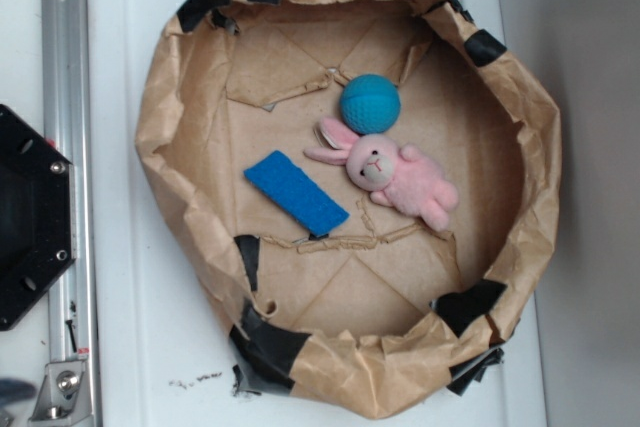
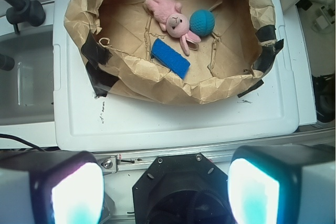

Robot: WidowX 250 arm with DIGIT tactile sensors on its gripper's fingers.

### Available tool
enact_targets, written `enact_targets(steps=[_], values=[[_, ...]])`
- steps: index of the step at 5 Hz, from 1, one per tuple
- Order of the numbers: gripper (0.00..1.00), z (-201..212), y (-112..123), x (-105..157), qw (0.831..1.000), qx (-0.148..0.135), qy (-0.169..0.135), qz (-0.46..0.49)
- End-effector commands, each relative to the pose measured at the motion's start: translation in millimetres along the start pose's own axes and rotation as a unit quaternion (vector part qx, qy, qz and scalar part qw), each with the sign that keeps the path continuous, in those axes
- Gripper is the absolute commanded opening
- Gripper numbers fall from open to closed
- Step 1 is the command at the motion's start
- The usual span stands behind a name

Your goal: Grab the blue ball.

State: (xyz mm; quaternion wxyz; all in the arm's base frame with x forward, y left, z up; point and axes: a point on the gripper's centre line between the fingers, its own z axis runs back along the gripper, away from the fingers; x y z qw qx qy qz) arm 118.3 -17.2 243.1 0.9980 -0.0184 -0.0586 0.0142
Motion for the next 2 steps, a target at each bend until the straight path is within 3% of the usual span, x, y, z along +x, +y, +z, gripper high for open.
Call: enact_targets(steps=[1, 2], values=[[1.00, 0.0, 0.0, 0.0, 1.000, 0.000, 0.000, 0.000], [1.00, -21.0, 31.2, 39.1, 0.997, 0.066, 0.015, 0.042]])
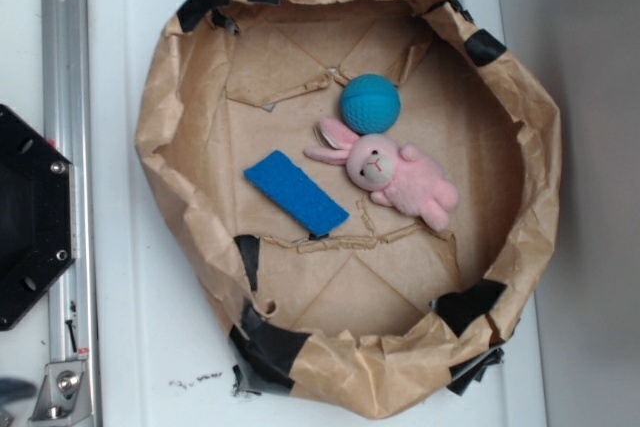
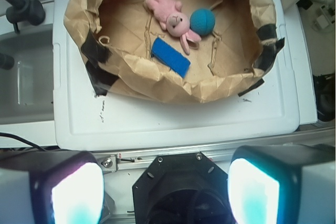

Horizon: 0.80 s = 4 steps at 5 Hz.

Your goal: Grab the blue ball.

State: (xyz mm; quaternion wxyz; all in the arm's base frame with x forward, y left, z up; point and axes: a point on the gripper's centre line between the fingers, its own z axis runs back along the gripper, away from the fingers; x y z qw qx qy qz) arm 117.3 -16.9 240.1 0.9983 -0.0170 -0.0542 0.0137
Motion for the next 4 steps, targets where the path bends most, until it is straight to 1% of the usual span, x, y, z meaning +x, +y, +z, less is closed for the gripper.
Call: enact_targets(steps=[1, 2, 3, 4], values=[[1.00, -43.1, 44.5, 62.7, 0.985, 0.008, 0.003, 0.172], [1.00, -84.0, 65.1, 87.3, 0.955, -0.008, -0.015, 0.295], [1.00, -132.5, 78.1, 111.3, 0.919, -0.028, -0.050, 0.390], [1.00, -169.5, 72.9, 135.5, 0.913, -0.024, -0.040, 0.406]])
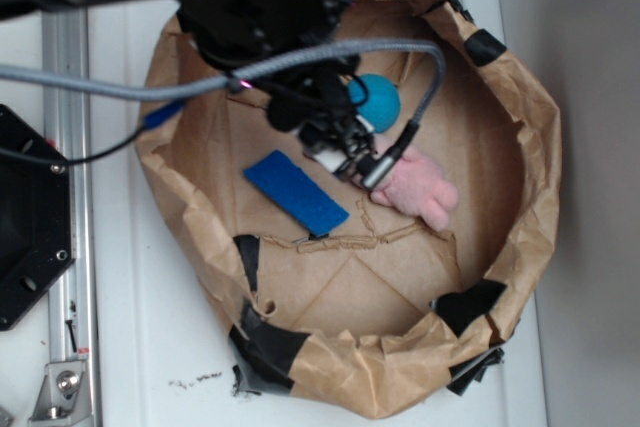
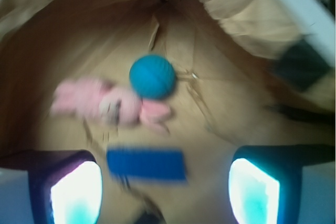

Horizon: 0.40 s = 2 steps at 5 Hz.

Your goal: Grab the blue ball.

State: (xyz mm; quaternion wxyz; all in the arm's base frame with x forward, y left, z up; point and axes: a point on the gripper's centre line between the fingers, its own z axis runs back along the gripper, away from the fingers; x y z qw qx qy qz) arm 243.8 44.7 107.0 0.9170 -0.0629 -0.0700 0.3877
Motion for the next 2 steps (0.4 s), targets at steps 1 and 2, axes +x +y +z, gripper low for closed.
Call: enact_targets(steps=[1, 2], values=[[1.00, -44.2, -18.0, 23.5, 1.000, 0.012, -0.006, 0.018], [1.00, -59.7, -14.3, 37.9, 1.000, 0.025, -0.014, -0.002]])
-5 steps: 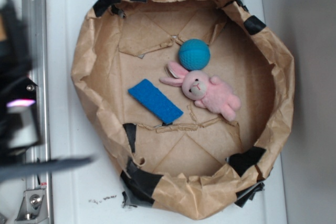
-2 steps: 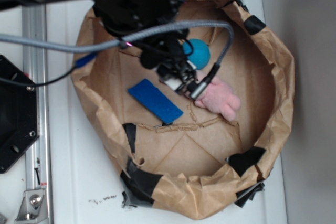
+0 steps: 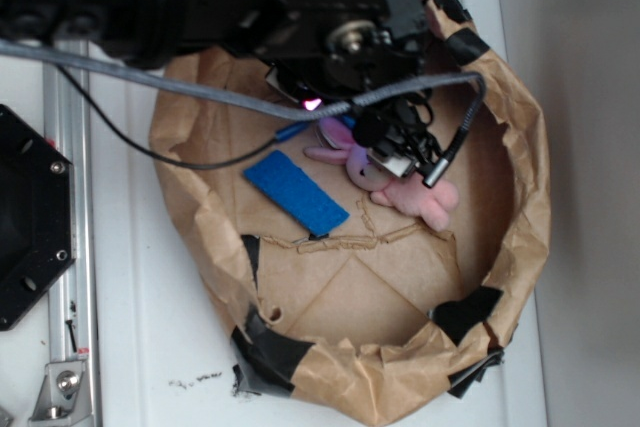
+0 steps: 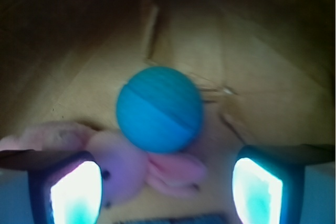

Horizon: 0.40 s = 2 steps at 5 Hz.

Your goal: Grab the blue ball.

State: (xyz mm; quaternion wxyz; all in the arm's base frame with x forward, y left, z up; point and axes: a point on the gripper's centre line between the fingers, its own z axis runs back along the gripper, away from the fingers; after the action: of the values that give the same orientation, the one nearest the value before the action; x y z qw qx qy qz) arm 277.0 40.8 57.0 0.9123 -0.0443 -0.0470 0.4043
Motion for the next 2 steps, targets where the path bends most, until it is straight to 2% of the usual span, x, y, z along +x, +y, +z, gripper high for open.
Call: enact_targets(steps=[1, 2], values=[[1.00, -12.4, -1.7, 35.4, 0.997, 0.003, -0.029, -0.065], [0.77, -10.7, -3.7, 40.1, 0.995, 0.001, -0.038, -0.096]])
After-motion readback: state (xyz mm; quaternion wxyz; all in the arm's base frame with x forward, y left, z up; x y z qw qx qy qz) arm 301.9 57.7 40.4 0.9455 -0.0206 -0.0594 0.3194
